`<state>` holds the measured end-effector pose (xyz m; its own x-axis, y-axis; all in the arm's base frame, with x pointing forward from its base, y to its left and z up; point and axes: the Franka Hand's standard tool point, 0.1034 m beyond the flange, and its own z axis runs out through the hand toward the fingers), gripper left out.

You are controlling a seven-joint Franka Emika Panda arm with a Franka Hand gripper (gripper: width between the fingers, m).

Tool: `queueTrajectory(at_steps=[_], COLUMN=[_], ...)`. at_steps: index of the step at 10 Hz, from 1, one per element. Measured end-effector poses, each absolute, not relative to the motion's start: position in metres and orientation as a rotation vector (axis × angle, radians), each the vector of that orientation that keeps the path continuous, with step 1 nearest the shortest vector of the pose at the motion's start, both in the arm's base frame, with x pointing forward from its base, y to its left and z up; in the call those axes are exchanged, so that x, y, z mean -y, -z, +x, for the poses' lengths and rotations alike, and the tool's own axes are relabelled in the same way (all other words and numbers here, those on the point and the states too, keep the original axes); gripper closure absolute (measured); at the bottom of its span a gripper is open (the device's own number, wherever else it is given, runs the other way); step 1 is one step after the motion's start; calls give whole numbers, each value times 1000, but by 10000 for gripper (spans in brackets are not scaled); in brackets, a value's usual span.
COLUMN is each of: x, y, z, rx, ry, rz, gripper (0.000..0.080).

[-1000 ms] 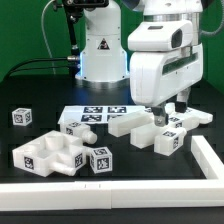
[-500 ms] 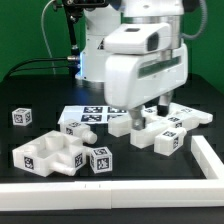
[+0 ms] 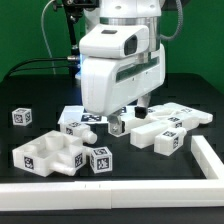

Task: Assemble chair

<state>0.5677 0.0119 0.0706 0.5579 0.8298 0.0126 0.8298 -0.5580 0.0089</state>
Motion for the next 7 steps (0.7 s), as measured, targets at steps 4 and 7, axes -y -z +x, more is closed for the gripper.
queueTrajectory(at_steps=[4, 7], x=[27, 29], y=[-41, -17], z=[579, 574], rx=[-1329, -1320], ry=[40, 38], rz=[2877, 2888], gripper=[150, 150])
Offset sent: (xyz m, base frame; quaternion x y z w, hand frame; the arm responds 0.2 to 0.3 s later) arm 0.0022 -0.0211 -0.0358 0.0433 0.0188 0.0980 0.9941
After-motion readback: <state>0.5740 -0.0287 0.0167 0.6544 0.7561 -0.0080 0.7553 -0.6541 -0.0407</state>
